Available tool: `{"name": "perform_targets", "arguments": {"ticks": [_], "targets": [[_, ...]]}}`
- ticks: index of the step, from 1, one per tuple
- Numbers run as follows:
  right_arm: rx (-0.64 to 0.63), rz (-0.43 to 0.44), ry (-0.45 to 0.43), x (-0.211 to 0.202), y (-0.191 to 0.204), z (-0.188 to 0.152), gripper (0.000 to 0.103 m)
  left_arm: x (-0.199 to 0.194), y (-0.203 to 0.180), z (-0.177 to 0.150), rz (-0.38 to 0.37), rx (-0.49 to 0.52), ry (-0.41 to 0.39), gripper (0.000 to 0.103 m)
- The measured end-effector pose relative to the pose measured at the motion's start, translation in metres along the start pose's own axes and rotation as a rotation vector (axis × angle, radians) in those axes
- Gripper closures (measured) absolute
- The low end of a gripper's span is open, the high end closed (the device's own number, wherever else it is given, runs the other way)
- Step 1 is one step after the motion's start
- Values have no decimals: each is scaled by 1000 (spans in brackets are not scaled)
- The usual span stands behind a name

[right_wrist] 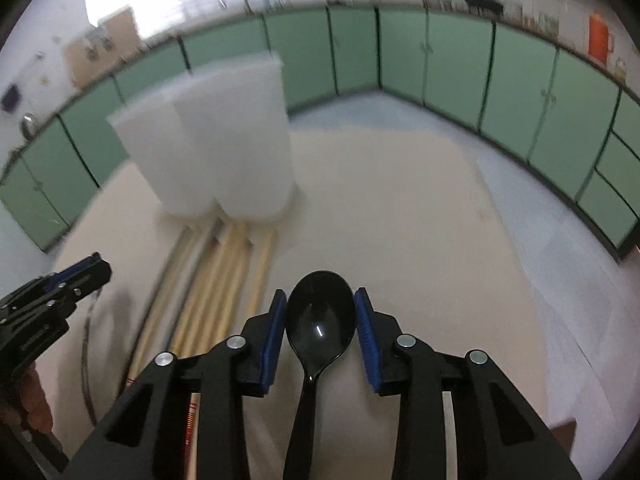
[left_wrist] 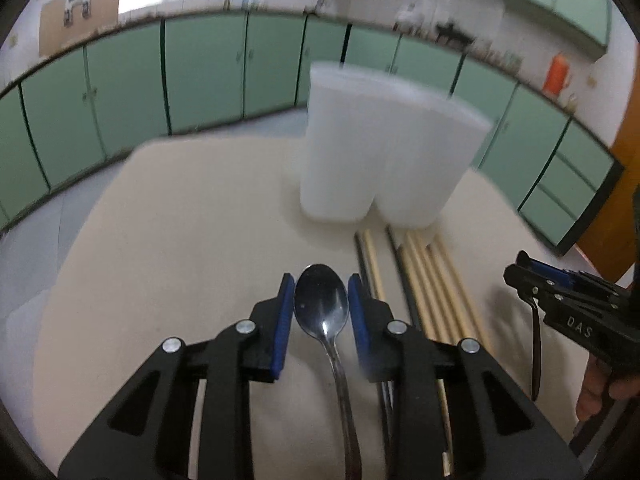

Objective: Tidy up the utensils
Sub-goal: 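Lift both spoons and drop them into the white utensil holder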

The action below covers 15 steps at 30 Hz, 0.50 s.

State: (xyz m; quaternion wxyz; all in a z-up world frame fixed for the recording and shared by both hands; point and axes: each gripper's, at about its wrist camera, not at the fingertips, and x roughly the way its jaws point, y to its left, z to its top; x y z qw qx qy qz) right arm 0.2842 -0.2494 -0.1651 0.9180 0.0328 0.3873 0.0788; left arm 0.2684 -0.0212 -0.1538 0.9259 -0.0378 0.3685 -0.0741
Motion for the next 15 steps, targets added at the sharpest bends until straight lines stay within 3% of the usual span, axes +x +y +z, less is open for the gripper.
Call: {"name": "perform_targets", "arguments": {"ticks": [9, 15], "targets": [[-4, 73, -243, -21, -7, 33, 69, -25, 4, 9, -4, -8, -202, 77], [-6, 129, -362, -34, -9, 63, 69, -47, -2, 36, -36, -29, -310, 77]]}}
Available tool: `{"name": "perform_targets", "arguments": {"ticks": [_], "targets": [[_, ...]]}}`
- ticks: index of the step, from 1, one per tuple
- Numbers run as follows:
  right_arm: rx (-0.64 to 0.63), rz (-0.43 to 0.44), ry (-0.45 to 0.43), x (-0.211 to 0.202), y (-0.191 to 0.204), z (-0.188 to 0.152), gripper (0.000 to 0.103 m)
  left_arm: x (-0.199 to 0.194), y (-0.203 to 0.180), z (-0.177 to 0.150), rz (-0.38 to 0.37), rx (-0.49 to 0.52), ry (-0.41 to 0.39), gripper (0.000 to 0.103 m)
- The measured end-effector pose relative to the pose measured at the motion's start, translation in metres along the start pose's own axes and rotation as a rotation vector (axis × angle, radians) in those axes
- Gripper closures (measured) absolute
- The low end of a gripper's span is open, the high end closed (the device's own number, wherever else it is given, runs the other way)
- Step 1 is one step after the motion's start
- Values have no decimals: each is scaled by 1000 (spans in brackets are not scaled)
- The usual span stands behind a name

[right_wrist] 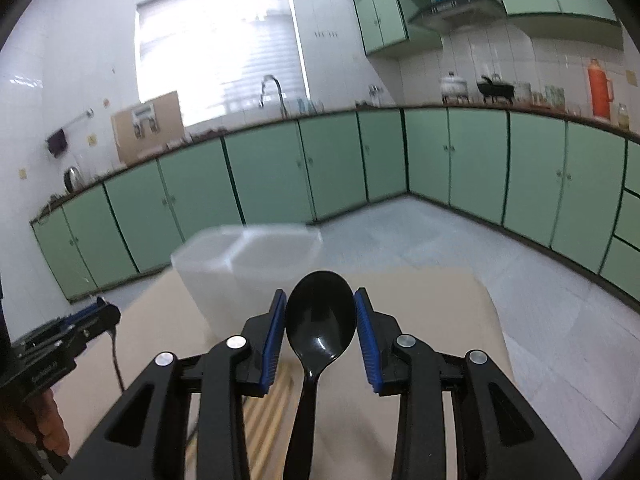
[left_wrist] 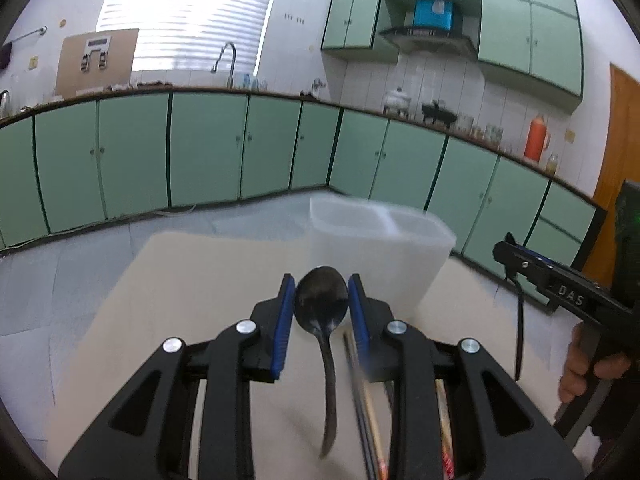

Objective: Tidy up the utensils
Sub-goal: 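Lift both spoons and drop them into the white utensil holder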

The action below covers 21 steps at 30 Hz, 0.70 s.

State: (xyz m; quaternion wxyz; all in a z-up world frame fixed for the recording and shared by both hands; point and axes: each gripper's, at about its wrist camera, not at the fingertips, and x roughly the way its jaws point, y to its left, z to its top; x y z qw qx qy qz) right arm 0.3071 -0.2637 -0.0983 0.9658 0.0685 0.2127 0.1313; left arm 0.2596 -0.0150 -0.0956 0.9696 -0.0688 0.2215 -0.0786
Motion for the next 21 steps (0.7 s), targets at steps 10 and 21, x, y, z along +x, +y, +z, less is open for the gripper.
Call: {"name": "perform_targets", "arguments": {"ticks": [10, 21], "targets": [[37, 62, -177, 23, 0, 69, 69, -8, -22, 82, -67, -13, -195, 77], [45, -40, -183, 99, 1, 88, 69, 73, -46, 115, -45, 18, -197, 77]]}}
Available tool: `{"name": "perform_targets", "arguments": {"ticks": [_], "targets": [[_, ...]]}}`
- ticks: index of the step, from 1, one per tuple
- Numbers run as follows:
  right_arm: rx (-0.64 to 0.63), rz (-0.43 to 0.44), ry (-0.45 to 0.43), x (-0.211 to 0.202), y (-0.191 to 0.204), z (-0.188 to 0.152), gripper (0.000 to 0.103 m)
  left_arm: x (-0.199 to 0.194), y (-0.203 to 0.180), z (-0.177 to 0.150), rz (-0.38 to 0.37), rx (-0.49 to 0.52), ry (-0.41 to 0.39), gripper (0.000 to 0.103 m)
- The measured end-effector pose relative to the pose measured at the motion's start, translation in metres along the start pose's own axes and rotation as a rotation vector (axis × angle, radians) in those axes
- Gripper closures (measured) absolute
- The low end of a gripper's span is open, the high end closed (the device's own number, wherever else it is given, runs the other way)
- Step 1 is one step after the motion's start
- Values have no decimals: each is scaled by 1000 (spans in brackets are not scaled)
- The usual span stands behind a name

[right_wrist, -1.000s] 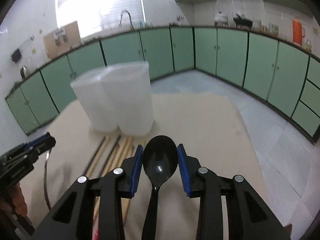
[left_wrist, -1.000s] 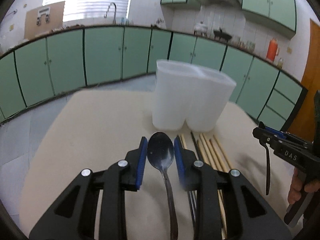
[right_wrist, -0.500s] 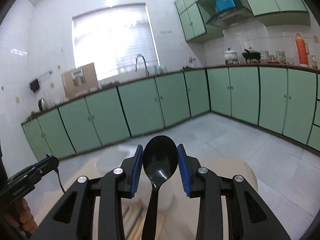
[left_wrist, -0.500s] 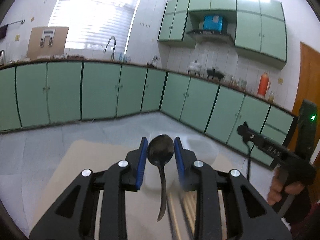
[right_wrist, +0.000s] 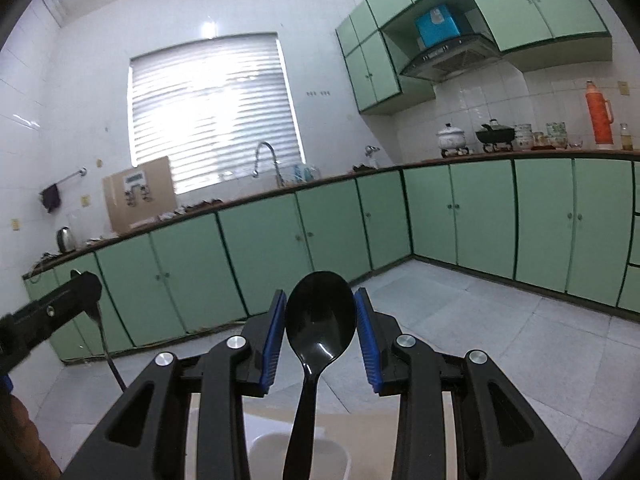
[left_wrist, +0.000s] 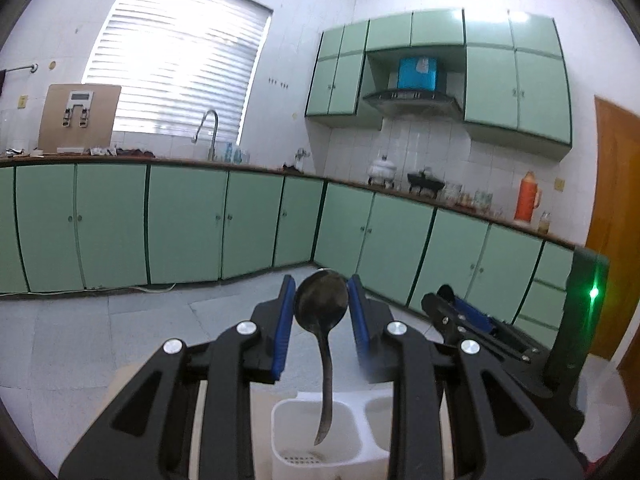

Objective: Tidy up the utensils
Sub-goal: 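Lift both spoons and drop them into the white utensil holder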

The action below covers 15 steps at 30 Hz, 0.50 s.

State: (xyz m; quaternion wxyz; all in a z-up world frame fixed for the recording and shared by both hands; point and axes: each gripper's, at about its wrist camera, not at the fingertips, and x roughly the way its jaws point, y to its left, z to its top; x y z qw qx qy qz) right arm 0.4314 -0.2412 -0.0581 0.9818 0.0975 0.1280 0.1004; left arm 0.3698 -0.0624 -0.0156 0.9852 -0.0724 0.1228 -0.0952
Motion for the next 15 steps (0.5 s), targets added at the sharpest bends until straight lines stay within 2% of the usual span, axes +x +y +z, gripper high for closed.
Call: {"name": "perform_targets", "arguments": {"ticks": [3, 8, 15], "targets": [[3, -13, 40, 13, -4, -13, 69, 21, 5, -15, 5, -5, 56, 77], [3, 4, 63, 10, -10, -31, 69, 30, 15, -36, 11, -1, 114, 77], [-13, 37, 107, 4, -12, -45, 65, 28, 24, -52, 17, 16, 149, 76]]}}
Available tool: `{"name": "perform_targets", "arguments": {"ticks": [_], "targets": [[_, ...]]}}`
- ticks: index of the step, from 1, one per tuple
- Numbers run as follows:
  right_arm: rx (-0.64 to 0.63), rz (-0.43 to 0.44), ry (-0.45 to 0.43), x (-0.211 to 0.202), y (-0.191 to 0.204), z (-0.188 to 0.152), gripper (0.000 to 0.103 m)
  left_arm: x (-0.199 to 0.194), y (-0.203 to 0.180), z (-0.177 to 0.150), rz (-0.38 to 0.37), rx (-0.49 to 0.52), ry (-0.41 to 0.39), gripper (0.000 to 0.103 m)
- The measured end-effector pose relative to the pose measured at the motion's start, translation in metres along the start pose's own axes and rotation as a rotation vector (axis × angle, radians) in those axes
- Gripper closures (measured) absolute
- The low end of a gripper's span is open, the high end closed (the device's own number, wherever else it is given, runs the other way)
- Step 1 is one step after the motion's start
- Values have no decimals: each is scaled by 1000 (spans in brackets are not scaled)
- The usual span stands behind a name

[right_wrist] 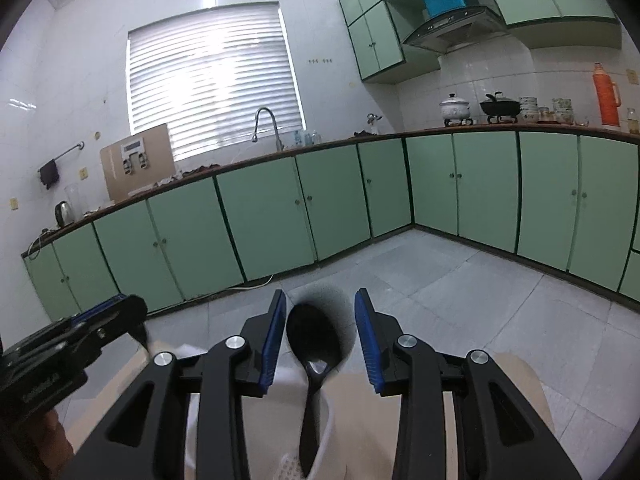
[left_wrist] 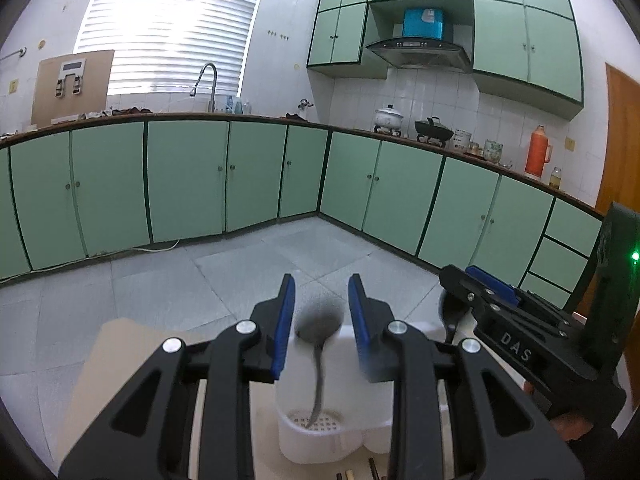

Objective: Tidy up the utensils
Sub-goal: 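Lift both spoons and drop them into the white utensil holder, then move both open tools back over the chopsticks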

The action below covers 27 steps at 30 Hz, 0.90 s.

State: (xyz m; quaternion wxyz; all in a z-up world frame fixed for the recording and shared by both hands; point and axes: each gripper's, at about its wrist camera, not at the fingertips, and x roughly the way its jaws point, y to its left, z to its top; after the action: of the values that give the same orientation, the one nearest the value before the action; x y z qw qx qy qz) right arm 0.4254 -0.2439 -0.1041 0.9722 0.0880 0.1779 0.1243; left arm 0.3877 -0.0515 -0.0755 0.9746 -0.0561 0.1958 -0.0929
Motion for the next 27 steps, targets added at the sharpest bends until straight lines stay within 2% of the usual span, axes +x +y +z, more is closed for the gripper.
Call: {"name": "perform_targets", "arguments": {"ticks": [2, 5, 7, 8, 9, 10, 14, 16, 19, 23, 27], "targets": [[13, 6, 7, -3, -2, -1, 63, -3, 1, 0, 0, 0, -3, 75], [45, 12, 13, -13, -8, -1, 60, -12, 1, 0, 5, 0, -13, 67], [64, 6, 20, -23, -13, -2, 54, -24, 2, 0, 6, -8, -21, 63], [78, 7, 24, -30, -15, -3, 53, -31, 4, -1, 5, -12, -26, 57], [89, 4, 30, -37, -17, -6, 48, -38, 5, -2, 15, -12, -28, 50], [96, -2, 37, -43, -19, -7, 41, -46, 6, -4, 24, -12, -28, 48], [109, -23, 81, -76, -19, -23, 26, -75, 7, -18, 43, -10, -3, 34], [100, -42, 115, -94, -16, -36, 19, -90, 9, -31, 42, -22, 29, 29], [91, -59, 178, -115, -12, -57, 14, -108, 13, -55, 43, -19, 108, 24], [95, -82, 275, -139, -8, -89, 11, -128, 17, -91, 56, 2, 223, 20], [84, -95, 338, -157, -3, -116, 11, -141, 20, -121, 71, 25, 307, 20]]}}
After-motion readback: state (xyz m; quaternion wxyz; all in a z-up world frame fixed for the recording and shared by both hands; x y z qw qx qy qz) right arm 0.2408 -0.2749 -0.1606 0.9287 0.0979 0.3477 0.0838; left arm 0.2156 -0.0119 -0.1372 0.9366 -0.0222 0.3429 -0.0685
